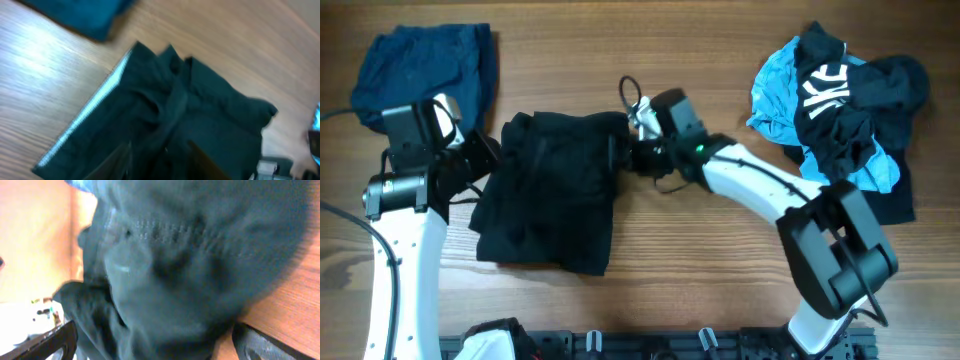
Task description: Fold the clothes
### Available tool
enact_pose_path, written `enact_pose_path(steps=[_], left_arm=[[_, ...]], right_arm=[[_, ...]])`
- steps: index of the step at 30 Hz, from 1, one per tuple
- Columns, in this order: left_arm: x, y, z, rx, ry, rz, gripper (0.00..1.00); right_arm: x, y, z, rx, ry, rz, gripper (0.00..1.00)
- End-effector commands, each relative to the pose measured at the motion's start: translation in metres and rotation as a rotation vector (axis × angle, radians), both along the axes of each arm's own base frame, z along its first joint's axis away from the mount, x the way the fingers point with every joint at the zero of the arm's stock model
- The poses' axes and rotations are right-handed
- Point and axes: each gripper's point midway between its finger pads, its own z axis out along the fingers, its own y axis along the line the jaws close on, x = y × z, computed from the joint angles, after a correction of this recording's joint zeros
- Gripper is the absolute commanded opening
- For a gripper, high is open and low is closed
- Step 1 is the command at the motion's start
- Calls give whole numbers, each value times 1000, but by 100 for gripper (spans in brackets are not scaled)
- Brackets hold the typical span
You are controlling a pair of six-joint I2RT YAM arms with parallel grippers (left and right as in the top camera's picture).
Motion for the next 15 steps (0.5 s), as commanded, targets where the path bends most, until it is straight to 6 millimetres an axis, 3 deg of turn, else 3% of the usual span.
enact_pose_path(steps=[1, 4, 7, 10, 13, 15], left_arm=[[-9, -35, -3, -47, 37, -138, 33], [-20, -66, -8, -26, 70, -280, 34], [-28, -89, -9, -17, 81, -375, 34], [-32, -102, -14, -18, 103, -420, 31], [-32, -117, -31, -19, 159, -469, 25], [-33, -134, -46, -14, 199, -527, 31]], right_arm=[[35, -35, 47, 0, -115, -17, 100], [65, -98, 54, -50, -78, -134, 100], [76, -144, 51, -76, -52, -201, 99], [76, -176, 42, -125, -38, -226, 100], [76, -194, 37, -153, -24, -249, 100], [79, -201, 36, -160, -25, -268, 100]])
